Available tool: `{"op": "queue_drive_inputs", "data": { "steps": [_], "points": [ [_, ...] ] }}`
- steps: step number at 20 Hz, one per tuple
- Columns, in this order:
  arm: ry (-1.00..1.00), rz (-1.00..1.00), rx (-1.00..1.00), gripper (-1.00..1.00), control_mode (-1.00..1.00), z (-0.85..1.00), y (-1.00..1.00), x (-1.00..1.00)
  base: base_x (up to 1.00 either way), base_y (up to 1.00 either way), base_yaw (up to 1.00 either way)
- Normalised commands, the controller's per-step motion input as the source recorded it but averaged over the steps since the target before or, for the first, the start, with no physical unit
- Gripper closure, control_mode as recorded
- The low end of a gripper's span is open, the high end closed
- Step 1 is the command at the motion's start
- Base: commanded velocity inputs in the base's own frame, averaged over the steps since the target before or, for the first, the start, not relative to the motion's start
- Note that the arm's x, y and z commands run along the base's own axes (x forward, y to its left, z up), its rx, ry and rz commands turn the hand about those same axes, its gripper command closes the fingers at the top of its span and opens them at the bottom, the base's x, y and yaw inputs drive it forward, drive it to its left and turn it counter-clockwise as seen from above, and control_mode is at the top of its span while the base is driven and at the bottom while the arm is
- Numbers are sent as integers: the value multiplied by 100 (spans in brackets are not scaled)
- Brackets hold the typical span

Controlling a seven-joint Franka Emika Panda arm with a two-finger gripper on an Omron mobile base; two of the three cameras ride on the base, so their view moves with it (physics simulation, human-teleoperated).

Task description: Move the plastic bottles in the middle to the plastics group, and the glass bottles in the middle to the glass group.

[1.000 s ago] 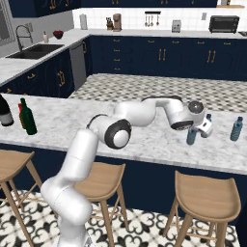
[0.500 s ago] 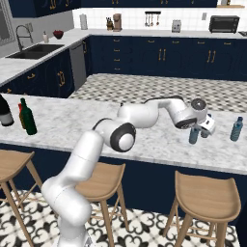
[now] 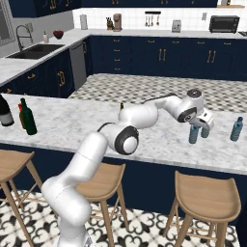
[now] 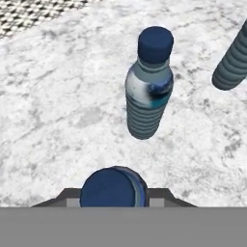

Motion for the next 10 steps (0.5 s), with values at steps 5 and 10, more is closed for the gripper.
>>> {"op": "queue_drive_inputs", "data": {
  "steps": [5, 10],
  "points": [
    [15, 2, 0, 100, -100, -56, -5, -1, 0, 0, 0],
    [8, 1, 0, 100, -100, -64, -4, -6, 0, 0, 0]
  ]
}}
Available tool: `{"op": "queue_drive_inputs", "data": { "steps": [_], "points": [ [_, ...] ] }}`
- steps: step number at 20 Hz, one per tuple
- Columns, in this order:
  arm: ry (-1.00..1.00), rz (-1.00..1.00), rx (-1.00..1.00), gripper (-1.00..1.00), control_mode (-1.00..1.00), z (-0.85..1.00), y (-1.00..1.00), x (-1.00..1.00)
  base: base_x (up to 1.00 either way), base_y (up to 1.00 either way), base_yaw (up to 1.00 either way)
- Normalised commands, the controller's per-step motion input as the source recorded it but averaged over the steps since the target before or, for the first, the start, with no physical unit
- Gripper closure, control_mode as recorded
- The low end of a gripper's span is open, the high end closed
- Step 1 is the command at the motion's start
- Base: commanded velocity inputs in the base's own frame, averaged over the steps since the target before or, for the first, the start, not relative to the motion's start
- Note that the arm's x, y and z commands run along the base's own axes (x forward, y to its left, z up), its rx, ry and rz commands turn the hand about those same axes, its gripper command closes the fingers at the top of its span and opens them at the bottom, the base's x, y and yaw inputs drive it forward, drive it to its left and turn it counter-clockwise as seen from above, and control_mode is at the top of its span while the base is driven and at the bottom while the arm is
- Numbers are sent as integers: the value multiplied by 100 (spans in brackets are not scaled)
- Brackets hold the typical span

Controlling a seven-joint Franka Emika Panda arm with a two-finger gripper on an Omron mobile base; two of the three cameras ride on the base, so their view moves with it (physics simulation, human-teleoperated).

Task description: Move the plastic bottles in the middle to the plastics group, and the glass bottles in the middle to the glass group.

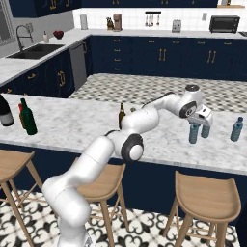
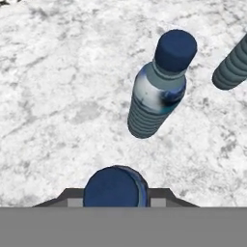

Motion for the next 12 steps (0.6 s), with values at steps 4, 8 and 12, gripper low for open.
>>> {"op": "queue_drive_inputs", "data": {
  "steps": [4, 8, 12],
  "points": [
    [10, 2, 0, -100, -100, -58, -18, -18, 0, 0, 0],
    [0, 2, 7, -100, -100, -6, -6, -19, 0, 0, 0],
    [-9, 4, 14, -100, -100, 22, 8, -35, 0, 0, 0]
  ]
}}
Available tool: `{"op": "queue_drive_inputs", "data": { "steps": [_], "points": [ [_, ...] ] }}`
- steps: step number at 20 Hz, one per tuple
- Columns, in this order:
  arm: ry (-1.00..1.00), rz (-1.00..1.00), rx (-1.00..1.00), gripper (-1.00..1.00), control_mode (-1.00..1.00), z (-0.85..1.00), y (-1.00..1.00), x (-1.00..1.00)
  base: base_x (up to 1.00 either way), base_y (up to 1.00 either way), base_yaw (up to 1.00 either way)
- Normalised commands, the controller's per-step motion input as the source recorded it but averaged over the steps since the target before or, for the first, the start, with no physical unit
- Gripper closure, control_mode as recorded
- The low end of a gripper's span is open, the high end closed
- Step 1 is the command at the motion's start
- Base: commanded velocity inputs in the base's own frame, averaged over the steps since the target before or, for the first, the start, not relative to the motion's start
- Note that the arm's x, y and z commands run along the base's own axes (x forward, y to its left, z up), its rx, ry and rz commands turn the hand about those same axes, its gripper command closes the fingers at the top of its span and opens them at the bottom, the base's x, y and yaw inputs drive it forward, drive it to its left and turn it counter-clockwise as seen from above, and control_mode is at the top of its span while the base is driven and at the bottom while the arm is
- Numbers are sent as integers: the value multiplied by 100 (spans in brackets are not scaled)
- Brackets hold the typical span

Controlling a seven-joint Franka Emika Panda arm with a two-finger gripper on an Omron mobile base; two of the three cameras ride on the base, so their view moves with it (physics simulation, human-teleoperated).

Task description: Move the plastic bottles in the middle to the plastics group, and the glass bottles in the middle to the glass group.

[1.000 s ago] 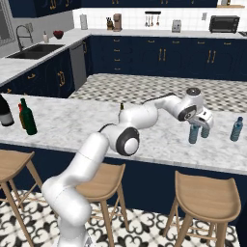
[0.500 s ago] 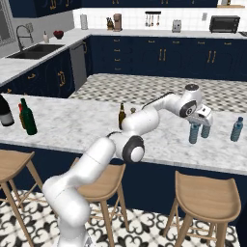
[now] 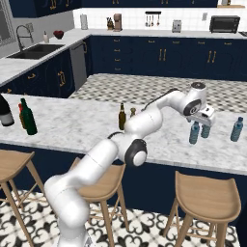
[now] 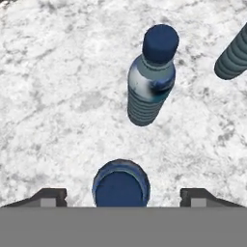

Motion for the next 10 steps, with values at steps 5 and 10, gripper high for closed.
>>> {"op": "queue_drive_inputs", "data": {
  "steps": [5, 10],
  "points": [
    [-10, 4, 5, -100, -100, 42, 39, -29, 0, 0, 0],
    [0, 1, -1, -100, -100, 24, 40, -37, 0, 0, 0]
  ]
}}
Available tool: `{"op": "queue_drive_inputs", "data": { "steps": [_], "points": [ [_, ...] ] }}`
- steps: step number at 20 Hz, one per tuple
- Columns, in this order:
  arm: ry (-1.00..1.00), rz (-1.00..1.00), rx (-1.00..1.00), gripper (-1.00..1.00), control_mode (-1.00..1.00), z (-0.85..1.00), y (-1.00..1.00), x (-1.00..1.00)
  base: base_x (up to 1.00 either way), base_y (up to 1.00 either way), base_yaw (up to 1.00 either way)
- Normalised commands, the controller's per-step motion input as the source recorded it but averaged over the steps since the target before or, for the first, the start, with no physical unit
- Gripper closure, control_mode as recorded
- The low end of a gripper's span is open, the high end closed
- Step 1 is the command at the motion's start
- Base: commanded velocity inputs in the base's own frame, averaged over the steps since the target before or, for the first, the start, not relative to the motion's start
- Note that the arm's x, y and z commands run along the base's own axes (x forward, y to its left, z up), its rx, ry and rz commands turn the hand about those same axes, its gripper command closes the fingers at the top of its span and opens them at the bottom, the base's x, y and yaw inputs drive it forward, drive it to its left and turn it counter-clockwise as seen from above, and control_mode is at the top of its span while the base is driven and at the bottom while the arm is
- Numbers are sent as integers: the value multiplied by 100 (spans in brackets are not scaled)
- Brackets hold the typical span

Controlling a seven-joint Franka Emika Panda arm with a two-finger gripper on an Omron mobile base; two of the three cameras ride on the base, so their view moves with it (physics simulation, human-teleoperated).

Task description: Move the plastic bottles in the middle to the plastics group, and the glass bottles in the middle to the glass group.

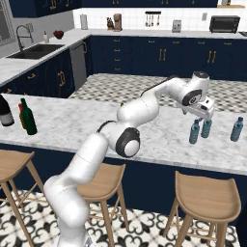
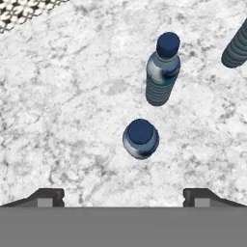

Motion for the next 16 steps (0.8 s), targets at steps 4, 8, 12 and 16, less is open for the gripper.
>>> {"op": "queue_drive_inputs", "data": {
  "steps": [4, 8, 12, 16],
  "points": [
    [5, 0, -10, -100, -100, -4, 59, -55, 0, 0, 0],
    [0, 0, -24, -100, -100, -30, 73, -69, 0, 0, 0],
    [11, 0, -8, -100, -100, -9, 71, -48, 0, 0, 0],
    [20, 2, 7, -100, -100, 1, 63, -39, 0, 0, 0]
  ]
}}
